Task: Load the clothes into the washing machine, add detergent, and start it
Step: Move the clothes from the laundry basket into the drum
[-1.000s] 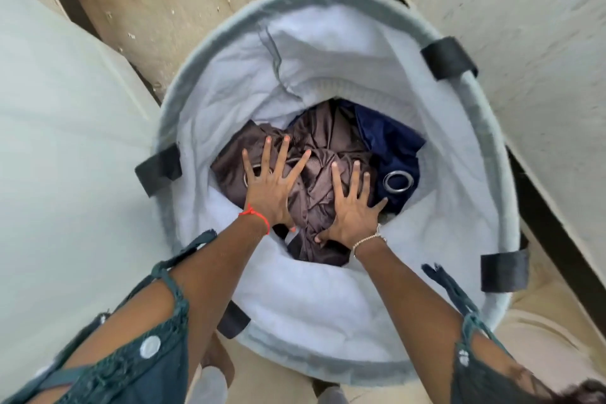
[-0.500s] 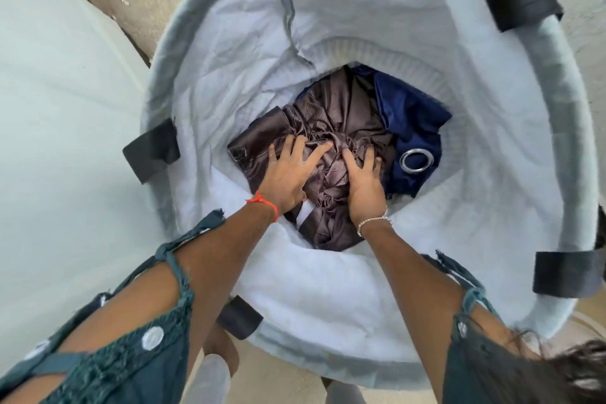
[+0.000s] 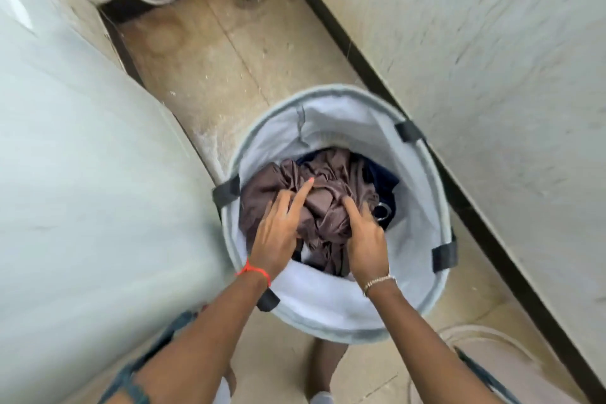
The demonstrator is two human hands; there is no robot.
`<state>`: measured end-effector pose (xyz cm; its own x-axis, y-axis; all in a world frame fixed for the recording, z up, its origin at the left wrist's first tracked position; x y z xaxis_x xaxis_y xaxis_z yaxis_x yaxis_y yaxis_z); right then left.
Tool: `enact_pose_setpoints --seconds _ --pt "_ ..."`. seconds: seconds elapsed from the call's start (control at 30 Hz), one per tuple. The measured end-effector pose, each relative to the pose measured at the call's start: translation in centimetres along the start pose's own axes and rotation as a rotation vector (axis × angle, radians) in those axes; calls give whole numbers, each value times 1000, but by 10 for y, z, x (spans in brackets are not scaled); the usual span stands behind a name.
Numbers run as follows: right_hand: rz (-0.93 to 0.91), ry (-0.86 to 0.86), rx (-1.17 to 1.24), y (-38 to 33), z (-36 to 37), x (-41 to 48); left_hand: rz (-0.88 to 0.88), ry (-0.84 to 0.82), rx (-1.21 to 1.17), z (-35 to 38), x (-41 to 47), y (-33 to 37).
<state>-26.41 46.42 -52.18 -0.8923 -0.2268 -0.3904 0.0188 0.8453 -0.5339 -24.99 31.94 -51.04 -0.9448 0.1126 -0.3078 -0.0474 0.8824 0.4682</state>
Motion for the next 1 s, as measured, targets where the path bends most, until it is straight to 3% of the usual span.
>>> enact_pose_setpoints --seconds 0.13,0.3,0.47,0.7,0.8,1.0 --pt "-53 105 25 -61 -92 -62 67 124 -204 -94 -48 58" --pt "-152 243 101 -158 -220 -146 180 393 -301 -248 -123 134" --pt "-402 487 165 -280 -337 -237 311 616 -222 -416 -218 185" --pt "-809 638 85 -454 -413 -331 341 846 49 -588 -362 186" --pt "-1008 585 52 -521 -421 -351 278 970 141 -635 -423 173" --pt "-1397 319 122 -652 -403 -379 124 1210 316 -706 -525 136"
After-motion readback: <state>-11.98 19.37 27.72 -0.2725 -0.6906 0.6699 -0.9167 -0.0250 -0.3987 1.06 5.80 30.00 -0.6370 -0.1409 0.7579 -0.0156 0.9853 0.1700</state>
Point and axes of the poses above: each hand's wrist, its own x-axis towards the middle knuckle, its own z-axis out of the palm, y = z × x, the point moved 5 cm from there along x, towards the middle knuckle, and after that the axes turned 10 degrees about -y, right-handed, at the moved point
